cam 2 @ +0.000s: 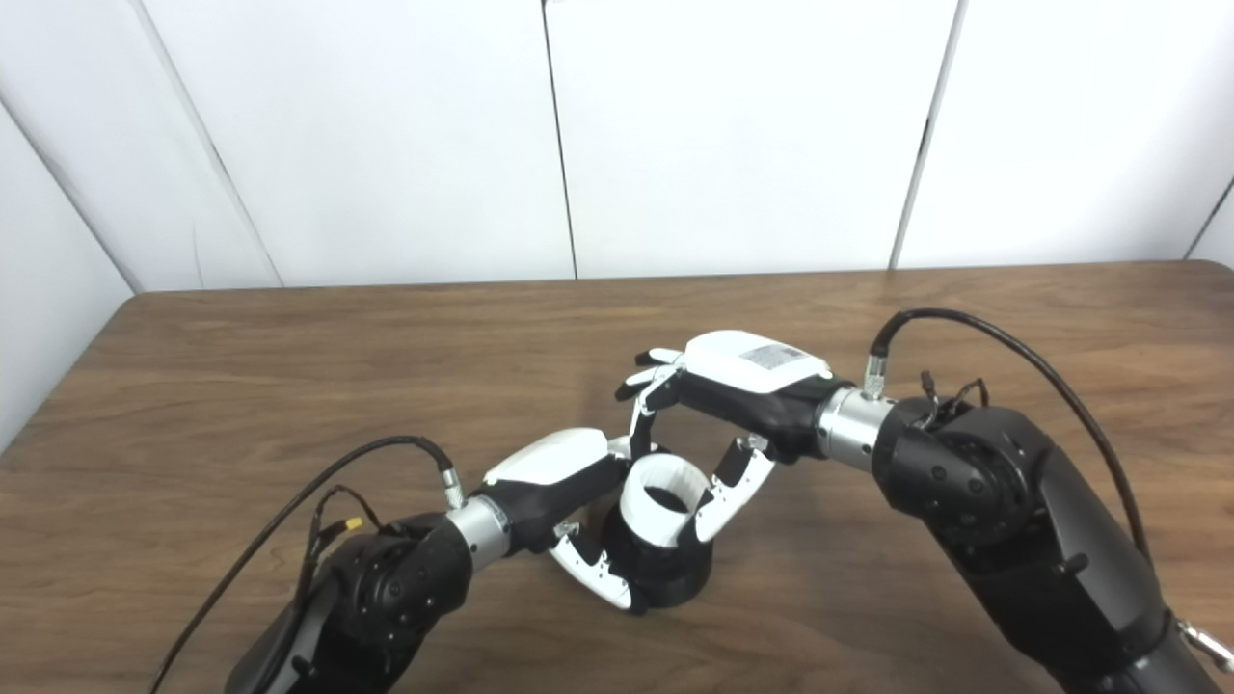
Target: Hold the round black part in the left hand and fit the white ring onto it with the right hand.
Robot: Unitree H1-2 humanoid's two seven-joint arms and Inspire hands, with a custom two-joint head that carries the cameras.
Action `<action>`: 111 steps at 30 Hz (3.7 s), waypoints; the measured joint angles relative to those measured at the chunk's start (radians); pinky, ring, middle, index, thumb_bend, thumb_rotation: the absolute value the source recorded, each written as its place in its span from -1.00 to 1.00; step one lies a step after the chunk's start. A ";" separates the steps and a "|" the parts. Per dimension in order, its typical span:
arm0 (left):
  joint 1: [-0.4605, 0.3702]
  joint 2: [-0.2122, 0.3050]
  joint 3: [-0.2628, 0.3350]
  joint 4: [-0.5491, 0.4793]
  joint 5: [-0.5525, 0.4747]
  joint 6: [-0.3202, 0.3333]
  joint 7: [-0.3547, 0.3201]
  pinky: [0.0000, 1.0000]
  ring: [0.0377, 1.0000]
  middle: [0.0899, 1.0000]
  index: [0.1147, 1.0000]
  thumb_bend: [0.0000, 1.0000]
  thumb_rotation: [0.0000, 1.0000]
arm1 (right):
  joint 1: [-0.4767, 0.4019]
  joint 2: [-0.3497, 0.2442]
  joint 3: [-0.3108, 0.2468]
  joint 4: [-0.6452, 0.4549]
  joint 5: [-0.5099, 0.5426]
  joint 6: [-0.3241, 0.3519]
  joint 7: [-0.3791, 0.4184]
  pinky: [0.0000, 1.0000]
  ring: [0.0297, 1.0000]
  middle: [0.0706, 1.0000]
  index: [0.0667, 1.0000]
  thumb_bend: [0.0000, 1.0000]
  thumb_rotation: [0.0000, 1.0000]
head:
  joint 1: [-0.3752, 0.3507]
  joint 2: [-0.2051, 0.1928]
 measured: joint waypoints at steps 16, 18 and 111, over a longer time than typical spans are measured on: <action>0.005 -0.002 -0.008 0.001 0.019 -0.006 0.011 0.79 1.00 0.92 0.60 0.98 -0.55 | 0.000 -0.001 0.000 0.000 0.018 0.000 0.014 0.73 0.96 0.75 0.13 0.65 -0.49 | 0.006 0.005; 0.005 -0.002 -0.010 0.001 0.023 -0.006 0.011 0.79 1.00 0.92 0.61 0.98 -0.55 | 0.000 -0.001 0.000 0.000 0.021 0.000 0.015 0.73 0.96 0.75 0.13 0.66 -0.49 | 0.006 0.006; 0.015 0.009 0.001 -0.020 0.038 0.022 -0.002 0.78 1.00 0.93 0.67 1.00 -0.49 | -0.009 0.017 0.016 0.015 0.022 -0.002 0.029 0.75 0.95 0.75 0.14 0.67 -0.49 | 0.035 0.017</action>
